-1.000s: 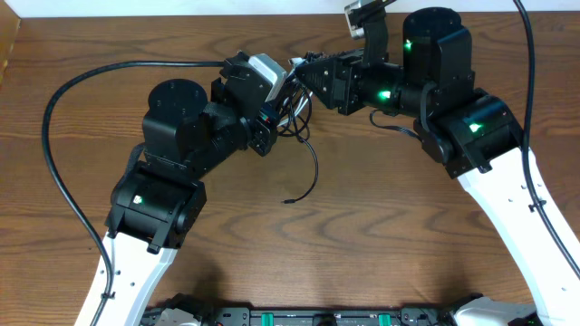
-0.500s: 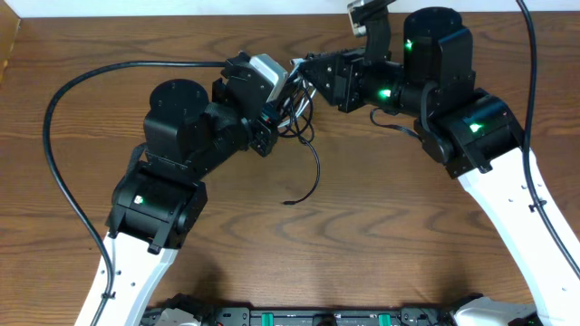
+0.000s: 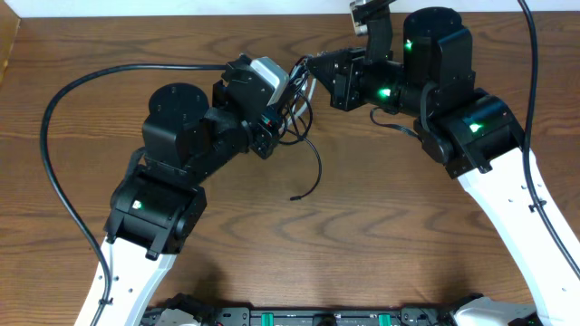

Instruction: Untangle cables

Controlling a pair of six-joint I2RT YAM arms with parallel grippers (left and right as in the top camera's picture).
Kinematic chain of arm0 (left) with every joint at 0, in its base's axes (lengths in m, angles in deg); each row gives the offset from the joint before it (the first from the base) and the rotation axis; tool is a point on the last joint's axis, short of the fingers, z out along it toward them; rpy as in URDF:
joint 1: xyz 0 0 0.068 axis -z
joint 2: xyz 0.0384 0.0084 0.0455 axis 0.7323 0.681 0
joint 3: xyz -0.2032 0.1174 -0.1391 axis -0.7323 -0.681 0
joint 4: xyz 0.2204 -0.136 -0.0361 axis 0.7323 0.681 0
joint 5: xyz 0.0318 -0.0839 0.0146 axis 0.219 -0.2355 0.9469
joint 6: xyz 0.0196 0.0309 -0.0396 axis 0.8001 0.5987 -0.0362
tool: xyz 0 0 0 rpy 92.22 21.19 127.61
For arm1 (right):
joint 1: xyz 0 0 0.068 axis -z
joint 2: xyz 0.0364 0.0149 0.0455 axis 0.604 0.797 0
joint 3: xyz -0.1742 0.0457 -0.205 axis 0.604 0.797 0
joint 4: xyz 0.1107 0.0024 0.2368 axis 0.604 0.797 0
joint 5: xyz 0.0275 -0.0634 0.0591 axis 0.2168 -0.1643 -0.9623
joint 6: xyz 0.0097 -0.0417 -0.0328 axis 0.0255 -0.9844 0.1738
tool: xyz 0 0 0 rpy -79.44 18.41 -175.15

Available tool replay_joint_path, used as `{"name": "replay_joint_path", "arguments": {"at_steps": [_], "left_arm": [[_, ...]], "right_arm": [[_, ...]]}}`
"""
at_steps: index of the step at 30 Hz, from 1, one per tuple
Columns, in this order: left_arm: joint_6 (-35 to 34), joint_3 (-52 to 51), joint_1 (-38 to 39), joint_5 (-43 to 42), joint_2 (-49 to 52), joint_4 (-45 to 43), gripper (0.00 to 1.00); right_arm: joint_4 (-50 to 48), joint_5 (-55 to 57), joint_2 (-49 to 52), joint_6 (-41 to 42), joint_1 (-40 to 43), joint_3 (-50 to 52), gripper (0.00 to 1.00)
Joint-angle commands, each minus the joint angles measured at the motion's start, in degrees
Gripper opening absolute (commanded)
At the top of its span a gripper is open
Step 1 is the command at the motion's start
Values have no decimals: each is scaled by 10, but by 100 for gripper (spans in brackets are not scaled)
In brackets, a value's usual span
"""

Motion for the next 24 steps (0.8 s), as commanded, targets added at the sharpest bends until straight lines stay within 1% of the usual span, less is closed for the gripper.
{"name": "replay_joint_path", "arguments": {"at_steps": [1, 6, 10, 12, 13, 14, 15, 18, 19, 20, 21, 23, 24], "left_arm": [[8, 14, 5, 3, -17, -8, 7], [10, 14, 5, 24, -21, -8, 8], [10, 14, 5, 35, -28, -13, 7], [-7, 14, 5, 87, -38, -31, 8], [-18, 14, 5, 103, -42, -34, 7], [-24, 14, 5, 110, -44, -34, 8], [-25, 14, 5, 111, -45, -34, 7], [-26, 14, 5, 138, -43, -41, 7], [-31, 14, 5, 152, -43, -47, 7], [-42, 14, 5, 166, -45, -61, 8], [-46, 14, 5, 144, -47, -65, 8], [-41, 14, 5, 100, -40, -51, 8], [-23, 14, 5, 94, -27, -31, 7]], "right_arm": [[18, 35, 2, -9, -2, -10, 1], [43, 54, 2, -31, -1, -10, 1], [52, 67, 2, -33, -1, -10, 1], [58, 67, 2, -35, -1, -10, 2], [59, 67, 2, -35, -1, -10, 7], [59, 67, 2, -37, -1, -10, 8], [59, 72, 2, -47, -1, -10, 2], [65, 93, 2, -65, -1, -10, 1], [71, 99, 2, -82, -1, -10, 4], [76, 99, 3, -109, -1, -10, 10], [82, 105, 5, -120, -1, -10, 13], [86, 110, 5, -120, -1, -10, 15], [88, 112, 5, -120, -1, -10, 16]]}}
